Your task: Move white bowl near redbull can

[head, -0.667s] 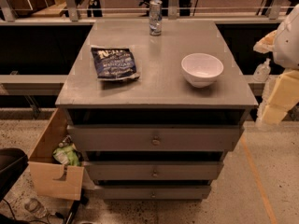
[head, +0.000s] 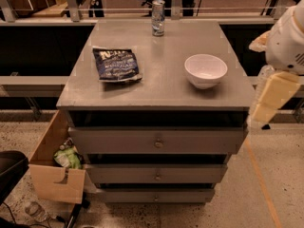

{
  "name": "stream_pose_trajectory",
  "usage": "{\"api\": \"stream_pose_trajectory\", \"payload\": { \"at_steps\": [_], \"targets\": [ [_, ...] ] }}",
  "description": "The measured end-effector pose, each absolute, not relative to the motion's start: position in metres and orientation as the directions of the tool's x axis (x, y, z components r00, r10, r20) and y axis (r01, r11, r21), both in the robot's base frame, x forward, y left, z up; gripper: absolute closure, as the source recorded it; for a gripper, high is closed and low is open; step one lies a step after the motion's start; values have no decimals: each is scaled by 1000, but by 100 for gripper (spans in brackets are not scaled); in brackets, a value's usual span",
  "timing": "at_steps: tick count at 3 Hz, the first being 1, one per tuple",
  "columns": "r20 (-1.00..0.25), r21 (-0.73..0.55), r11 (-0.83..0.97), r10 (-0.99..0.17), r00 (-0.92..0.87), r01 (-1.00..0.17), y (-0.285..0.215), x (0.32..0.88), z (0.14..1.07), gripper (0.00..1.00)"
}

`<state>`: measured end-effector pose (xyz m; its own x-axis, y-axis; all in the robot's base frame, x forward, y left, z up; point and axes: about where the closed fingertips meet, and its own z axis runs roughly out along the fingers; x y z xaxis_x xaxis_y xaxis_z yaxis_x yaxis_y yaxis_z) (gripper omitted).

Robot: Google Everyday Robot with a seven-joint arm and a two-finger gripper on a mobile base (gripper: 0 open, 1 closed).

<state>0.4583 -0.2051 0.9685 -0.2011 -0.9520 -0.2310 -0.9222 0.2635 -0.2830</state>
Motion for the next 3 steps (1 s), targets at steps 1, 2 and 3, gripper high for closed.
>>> {"api": "stream_pose_trajectory", "payload": {
  "at_steps": [1, 2, 3],
  "targets": [
    [-260, -323, 244, -952, -162, -914, -190, 490, 950, 0],
    [-266, -352, 229, -954, -138, -908, -175, 522, 930, 0],
    [-236, -350, 208, -963, -129, -913, -167, 546, 912, 0]
  ]
}}
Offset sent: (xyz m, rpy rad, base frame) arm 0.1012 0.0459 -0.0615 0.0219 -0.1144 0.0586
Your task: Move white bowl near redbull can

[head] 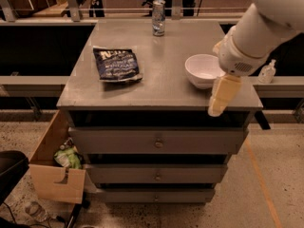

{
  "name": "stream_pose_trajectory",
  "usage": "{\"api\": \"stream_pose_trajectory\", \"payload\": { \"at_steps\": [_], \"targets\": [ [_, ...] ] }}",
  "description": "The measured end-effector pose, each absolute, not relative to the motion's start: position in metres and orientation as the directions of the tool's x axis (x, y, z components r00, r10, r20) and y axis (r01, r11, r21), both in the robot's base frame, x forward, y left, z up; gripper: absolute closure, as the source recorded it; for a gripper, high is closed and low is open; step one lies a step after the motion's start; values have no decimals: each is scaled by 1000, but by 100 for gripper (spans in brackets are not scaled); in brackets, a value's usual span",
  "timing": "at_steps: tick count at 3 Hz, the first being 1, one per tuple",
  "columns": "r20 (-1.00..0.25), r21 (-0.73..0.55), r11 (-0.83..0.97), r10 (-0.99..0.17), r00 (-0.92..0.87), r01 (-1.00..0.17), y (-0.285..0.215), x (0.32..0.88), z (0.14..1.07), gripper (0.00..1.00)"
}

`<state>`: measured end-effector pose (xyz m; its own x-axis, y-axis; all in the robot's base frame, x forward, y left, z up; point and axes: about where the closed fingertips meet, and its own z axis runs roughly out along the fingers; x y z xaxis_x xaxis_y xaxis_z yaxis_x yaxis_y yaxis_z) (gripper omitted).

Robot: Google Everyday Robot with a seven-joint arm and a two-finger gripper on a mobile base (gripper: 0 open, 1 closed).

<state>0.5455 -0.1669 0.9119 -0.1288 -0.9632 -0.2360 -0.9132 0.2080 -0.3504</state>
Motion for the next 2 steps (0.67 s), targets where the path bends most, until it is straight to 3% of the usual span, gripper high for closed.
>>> {"api": "stream_pose_trajectory", "payload": {
  "at_steps": [2],
  "targets": [
    [-161, -284, 174, -978, -132, -943, -163, 576, 864, 0]
  ]
}}
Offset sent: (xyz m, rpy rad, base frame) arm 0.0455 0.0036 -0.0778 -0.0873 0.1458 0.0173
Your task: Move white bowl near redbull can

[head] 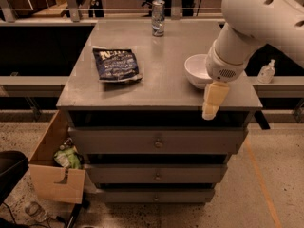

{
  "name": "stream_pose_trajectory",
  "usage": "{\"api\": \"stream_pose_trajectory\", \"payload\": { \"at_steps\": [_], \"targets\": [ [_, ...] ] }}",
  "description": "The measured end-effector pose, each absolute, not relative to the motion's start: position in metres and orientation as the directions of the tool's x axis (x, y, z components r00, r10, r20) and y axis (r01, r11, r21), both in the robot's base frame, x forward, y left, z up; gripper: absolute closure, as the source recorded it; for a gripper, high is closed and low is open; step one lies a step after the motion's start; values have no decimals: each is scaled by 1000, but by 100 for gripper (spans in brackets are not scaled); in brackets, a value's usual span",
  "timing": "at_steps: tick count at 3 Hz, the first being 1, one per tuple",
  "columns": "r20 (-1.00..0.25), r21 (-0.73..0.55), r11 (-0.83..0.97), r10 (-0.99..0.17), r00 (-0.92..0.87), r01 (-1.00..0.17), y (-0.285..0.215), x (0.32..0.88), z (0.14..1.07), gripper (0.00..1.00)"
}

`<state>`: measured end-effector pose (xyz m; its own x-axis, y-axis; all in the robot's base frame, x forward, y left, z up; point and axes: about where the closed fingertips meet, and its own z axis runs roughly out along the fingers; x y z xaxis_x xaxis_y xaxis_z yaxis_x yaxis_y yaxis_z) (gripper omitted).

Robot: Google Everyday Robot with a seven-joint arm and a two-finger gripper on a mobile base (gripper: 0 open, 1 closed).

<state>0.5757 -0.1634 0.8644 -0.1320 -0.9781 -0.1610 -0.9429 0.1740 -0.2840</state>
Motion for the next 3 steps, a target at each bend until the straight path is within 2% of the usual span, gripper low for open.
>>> {"api": "stream_pose_trajectory", "payload": {
  "at_steps": [1, 3],
  "targets": [
    [-149, -250, 165, -980, -130, -954, -161, 582, 844, 17],
    [-148, -249, 163, -981, -128, -955, -160, 582, 843, 64]
  ]
}}
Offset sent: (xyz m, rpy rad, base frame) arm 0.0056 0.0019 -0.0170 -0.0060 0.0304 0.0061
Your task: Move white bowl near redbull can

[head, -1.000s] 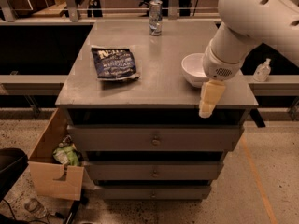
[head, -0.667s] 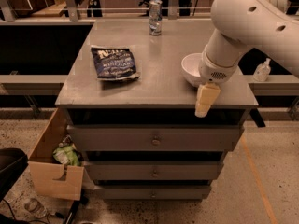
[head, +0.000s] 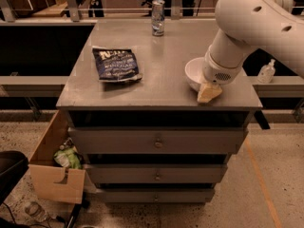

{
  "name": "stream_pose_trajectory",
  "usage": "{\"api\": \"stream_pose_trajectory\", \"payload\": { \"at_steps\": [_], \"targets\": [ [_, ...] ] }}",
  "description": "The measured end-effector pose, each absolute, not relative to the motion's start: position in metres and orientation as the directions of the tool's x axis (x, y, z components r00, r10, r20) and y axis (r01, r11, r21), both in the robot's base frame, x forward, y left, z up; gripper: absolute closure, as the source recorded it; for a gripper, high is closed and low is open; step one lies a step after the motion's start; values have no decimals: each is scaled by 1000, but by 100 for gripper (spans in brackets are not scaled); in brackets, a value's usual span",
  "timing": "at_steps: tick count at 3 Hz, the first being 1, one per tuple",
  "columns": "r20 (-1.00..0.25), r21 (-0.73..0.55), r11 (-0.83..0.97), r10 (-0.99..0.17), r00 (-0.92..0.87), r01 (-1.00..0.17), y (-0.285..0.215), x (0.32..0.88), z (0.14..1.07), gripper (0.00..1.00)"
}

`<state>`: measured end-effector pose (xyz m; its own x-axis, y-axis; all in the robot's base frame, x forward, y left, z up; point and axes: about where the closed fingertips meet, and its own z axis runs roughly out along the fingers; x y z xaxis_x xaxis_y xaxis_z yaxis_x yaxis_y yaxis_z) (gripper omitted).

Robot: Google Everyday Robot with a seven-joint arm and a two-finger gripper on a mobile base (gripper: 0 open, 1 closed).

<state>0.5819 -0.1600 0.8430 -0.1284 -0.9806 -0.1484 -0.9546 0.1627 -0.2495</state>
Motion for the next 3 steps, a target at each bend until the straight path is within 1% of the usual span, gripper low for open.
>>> {"api": "stream_pose_trajectory", "payload": {
  "at_steps": [1, 2, 3],
  "targets": [
    [-147, -248, 161, -981, -127, -955, -159, 582, 842, 95],
    [-147, -248, 160, -981, -126, -956, -159, 581, 842, 100],
    [-147, -248, 160, -981, -126, -955, -159, 582, 842, 100]
  ]
}}
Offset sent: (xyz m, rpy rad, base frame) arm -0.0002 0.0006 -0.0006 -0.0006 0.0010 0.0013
